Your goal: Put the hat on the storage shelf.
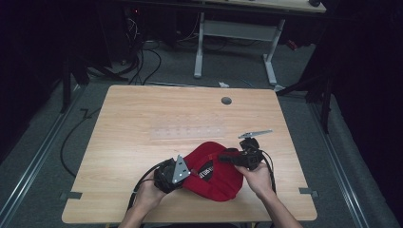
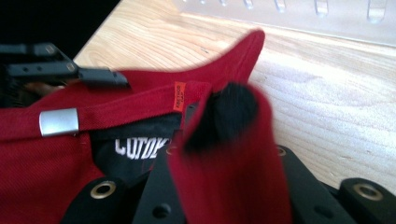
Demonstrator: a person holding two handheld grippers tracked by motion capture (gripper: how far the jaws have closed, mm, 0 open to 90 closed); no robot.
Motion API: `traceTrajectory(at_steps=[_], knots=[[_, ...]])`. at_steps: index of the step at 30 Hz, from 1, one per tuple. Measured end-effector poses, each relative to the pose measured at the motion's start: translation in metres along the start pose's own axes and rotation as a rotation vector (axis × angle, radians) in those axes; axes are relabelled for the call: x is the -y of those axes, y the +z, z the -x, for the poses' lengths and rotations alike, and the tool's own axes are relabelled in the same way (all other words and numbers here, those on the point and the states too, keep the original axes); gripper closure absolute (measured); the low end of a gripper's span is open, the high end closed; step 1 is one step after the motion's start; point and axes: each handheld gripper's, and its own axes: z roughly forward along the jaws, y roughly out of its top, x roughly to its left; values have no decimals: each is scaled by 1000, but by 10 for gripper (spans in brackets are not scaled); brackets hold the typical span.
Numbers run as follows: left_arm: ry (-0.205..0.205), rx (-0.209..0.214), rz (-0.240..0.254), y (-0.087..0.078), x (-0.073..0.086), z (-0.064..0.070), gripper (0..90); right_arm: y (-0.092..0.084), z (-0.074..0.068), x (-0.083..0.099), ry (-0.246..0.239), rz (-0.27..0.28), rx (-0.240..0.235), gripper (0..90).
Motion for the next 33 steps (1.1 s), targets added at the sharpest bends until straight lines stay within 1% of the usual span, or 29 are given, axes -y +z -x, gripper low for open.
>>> traceTrajectory(at_steps=[1,2,3,4,5,6,7,8,10,11,13,14,15,17,18,19,20,21,22,23,25,26,27,28,31,33], knots=[[-11,18,-3,-1,-1,1,692,-1,1,-1,0,1,-7,795],[-12,33,-10,-3,-2,2,740,-1,3,-3,6,-7,-31,795],[-10,43,-15,-4,-2,3,740,-1,3,-3,6,-7,-31,795],[-1,46,-18,-5,-1,4,754,1,3,-4,5,-15,-31,792],[17,45,-23,-7,-1,5,786,4,0,-7,-11,-26,-26,775],[41,40,-25,-10,0,6,786,4,0,-7,-11,-26,-26,775],[54,41,-26,-13,-1,9,800,6,-1,-8,-22,-28,-21,769],[65,43,-27,-16,-1,9,815,8,-4,-10,-18,-27,-24,760],[68,44,-35,-20,-2,8,831,12,-8,-13,-30,2,-20,739],[68,42,-37,-21,-3,6,831,12,-8,-13,-30,2,-20,739],[81,39,-46,-23,-3,4,835,15,-8,-14,-27,14,-25,706],[99,41,-51,-22,-2,4,840,16,-7,-14,-18,14,-27,693],[119,47,-61,-22,0,5,851,16,-3,-15,-4,21,-31,651],[133,43,-74,-21,3,6,856,12,1,-16,18,46,-36,591],[127,43,-80,-22,3,6,856,12,1,-16,18,46,-36,591],[121,41,-80,-22,4,5,857,8,3,-16,26,65,-33,563],[105,40,-80,-22,6,4,857,3,6,-16,38,89,-24,540],[100,40,-73,-22,7,4,857,-3,10,-15,57,120,-14,513],[94,39,-69,-22,7,3,857,-5,11,-15,64,131,-14,502],[93,35,-64,-23,7,2,857,-10,13,-14,70,155,-8,502],[74,33,-38,-25,4,0,857,-20,15,-14,54,213,32,492],[67,39,-18,-26,2,-1,857,-26,17,-14,57,238,39,485],[62,41,-15,-26,1,-1,857,-33,20,-13,59,271,38,476],[54,46,-10,-27,0,-1,857,-35,21,-12,64,279,39,469],[33,57,-1,-29,-3,-1,857,-43,25,-8,59,322,53,451],[25,52,8,-31,-2,-3,857,-48,27,-6,67,358,63,461]])
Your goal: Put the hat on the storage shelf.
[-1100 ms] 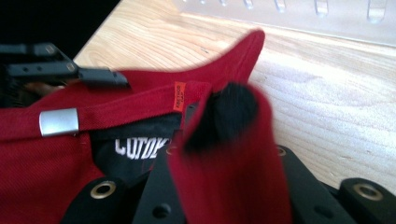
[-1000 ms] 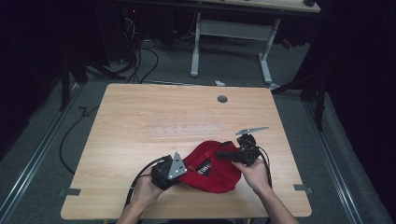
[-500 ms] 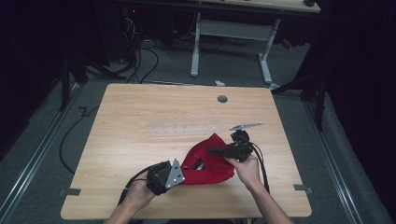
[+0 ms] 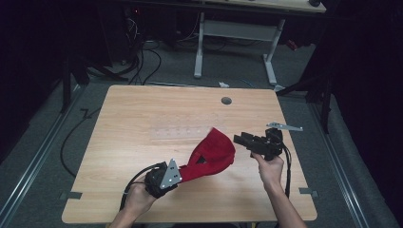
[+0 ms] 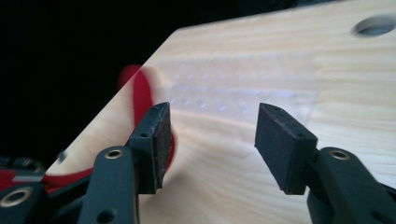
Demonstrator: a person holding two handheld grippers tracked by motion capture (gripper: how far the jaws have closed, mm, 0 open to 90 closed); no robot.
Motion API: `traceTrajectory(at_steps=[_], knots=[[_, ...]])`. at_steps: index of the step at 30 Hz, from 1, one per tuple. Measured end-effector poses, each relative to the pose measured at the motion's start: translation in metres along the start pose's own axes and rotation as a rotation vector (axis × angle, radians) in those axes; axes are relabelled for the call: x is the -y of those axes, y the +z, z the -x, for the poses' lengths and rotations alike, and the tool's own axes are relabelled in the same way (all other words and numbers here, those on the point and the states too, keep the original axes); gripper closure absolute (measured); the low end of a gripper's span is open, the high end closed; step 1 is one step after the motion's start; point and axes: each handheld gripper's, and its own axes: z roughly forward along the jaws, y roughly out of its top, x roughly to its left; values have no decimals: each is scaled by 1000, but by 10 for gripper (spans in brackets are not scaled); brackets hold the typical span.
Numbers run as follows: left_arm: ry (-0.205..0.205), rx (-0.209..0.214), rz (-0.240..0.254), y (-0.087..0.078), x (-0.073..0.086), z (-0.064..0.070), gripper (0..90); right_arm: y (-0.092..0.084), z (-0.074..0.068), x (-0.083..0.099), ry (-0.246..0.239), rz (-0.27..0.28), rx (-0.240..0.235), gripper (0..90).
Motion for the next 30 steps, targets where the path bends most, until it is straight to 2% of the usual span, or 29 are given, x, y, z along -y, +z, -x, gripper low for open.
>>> traceTrajectory(at_steps=[2,4,5,8,13,15,18,20,22,23,26,28,29,30], knots=[[-22,-11,8,-3,1,-4,857,-7,3,-1,14,45,4,460],[-45,-20,22,-6,0,-7,857,-15,8,-2,42,86,-16,460],[-72,-18,36,-7,-1,-8,857,-17,9,-2,41,85,-8,460],[-114,-14,56,-8,-5,-9,857,-15,14,2,-3,44,83,460],[-158,-6,84,-10,-10,-12,857,-1,31,35,-24,-18,239,462],[-195,-1,105,-12,-14,-15,857,5,38,46,-54,-51,318,460],[-218,-23,124,-17,-19,-21,857,13,48,57,-103,-87,443,439],[-256,-23,143,-20,-23,-25,857,15,53,59,-128,-98,515,424],[-280,-34,155,-23,-27,-29,857,17,57,62,-153,-101,566,419],[-288,-41,167,-24,-28,-31,857,17,59,64,-155,-110,586,419],[-317,-44,201,-31,-35,-34,857,20,66,68,-155,-132,603,405],[-336,-45,211,-34,-38,-37,857,23,70,70,-149,-166,604,389],[-339,-49,215,-35,-40,-39,857,25,72,72,-152,-186,605,383],[-345,-51,219,-37,-42,-40,857,27,73,74,-178,-192,619,356]])
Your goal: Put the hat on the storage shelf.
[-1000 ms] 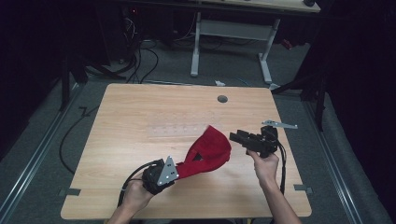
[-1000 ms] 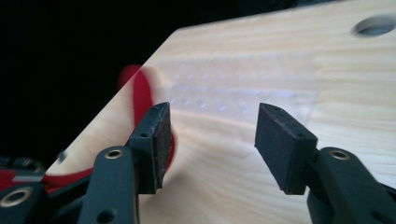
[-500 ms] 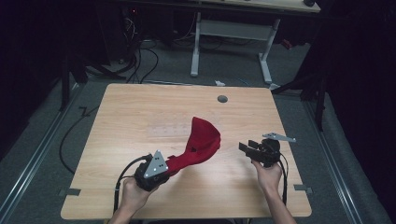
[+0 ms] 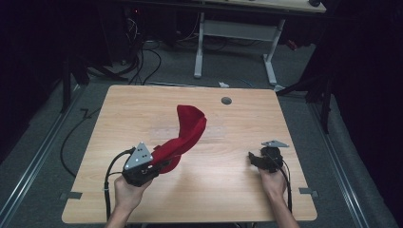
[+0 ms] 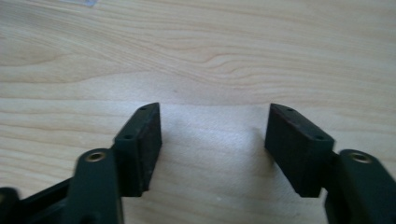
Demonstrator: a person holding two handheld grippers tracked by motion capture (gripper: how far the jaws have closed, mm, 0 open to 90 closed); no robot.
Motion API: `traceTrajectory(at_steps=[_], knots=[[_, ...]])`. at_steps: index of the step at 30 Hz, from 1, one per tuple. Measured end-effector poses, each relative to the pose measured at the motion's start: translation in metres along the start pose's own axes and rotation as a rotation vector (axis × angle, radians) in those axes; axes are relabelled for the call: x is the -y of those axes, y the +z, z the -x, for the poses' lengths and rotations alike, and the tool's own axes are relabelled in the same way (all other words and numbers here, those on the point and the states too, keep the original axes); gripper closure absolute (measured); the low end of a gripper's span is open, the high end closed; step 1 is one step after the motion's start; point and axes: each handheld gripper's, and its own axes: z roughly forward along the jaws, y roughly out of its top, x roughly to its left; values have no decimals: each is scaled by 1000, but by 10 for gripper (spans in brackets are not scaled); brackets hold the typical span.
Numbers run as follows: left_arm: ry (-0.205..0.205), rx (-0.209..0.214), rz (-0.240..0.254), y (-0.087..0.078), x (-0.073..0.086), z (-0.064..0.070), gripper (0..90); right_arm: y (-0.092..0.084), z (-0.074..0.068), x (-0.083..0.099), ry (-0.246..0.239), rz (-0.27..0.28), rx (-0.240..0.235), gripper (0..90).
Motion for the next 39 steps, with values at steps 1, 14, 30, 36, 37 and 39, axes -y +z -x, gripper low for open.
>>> traceTrajectory(at_steps=[1,14,30,36,37,39], knots=[[-4,0,7,0,-3,-1,856,1,1,2,-2,15,0,349],[-55,-14,61,1,-28,0,856,2,3,4,3,39,-6,351],[-61,-75,130,7,-57,-26,856,2,3,3,1,38,-5,353],[-100,-113,148,14,-59,-40,855,2,3,3,1,38,-6,352],[-97,-117,148,15,-59,-42,855,2,3,3,4,37,-6,352],[-88,-125,154,17,-61,-45,855,2,3,3,3,37,-6,353]])
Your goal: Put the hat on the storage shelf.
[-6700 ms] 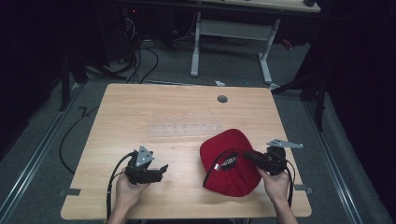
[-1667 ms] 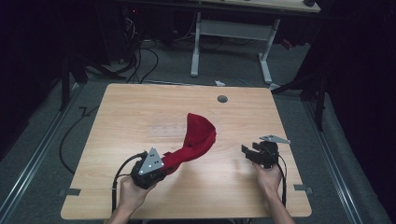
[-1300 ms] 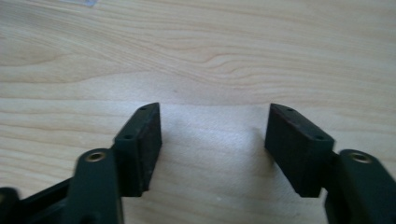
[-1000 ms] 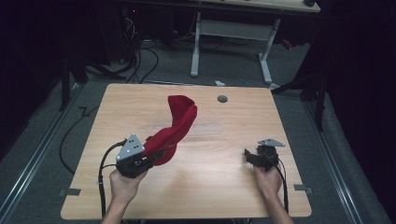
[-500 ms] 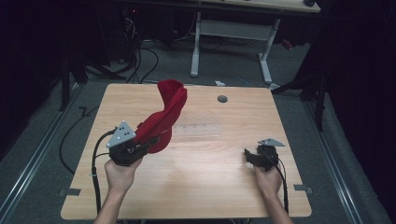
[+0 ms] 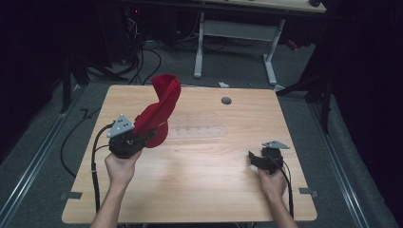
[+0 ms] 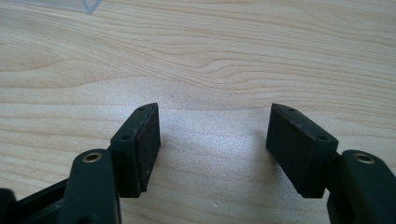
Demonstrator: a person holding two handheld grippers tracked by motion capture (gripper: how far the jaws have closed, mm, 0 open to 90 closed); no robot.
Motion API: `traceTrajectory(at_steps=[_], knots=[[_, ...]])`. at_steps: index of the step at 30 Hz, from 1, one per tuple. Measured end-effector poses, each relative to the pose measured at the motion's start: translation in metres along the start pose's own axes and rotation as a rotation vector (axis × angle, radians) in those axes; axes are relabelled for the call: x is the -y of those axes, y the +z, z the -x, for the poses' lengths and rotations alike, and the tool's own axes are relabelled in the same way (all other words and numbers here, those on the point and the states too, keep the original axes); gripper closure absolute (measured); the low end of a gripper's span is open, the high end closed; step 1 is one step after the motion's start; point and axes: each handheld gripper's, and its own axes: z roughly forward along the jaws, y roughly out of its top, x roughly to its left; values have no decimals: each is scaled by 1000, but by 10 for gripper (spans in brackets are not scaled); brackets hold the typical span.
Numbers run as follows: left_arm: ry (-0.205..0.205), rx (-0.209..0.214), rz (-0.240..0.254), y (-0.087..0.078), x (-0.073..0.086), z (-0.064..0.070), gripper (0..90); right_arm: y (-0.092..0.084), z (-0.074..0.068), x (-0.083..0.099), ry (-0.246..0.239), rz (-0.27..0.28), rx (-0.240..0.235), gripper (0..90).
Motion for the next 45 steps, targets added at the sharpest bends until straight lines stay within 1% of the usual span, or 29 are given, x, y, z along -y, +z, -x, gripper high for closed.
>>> traceTrajectory(at_steps=[4,7,10,13,18,20,23,27,29,33,36,39,42,45], knots=[[-11,-22,24,6,-3,-6,854,0,0,0,1,0,-1,352],[-4,-44,29,10,-3,-12,855,0,0,0,-3,1,-2,352],[-21,-55,45,14,-5,-17,854,0,0,0,-4,1,-2,352],[-25,-69,57,19,-6,-22,855,0,0,0,-5,1,-3,352],[-6,-100,56,26,-4,-28,854,0,0,0,-6,2,-3,352],[13,-120,57,30,-2,-30,854,0,0,0,-7,1,-4,352],[11,-130,51,38,1,-34,855,0,0,0,-9,3,-8,352],[26,-151,45,45,7,-38,855,0,-1,0,-8,2,-9,352],[39,-158,48,46,8,-39,854,0,0,0,-10,1,-9,352],[38,-164,57,47,6,-43,854,0,-1,0,-9,0,-9,352],[45,-192,52,50,9,-49,855,0,0,1,-12,2,-9,352],[35,-195,63,50,11,-53,855,0,-1,1,-12,1,-9,352],[36,-204,81,50,11,-55,854,0,-1,1,-14,2,-11,352],[28,-202,97,51,12,-56,855,-1,-1,1,-13,1,-10,352]])
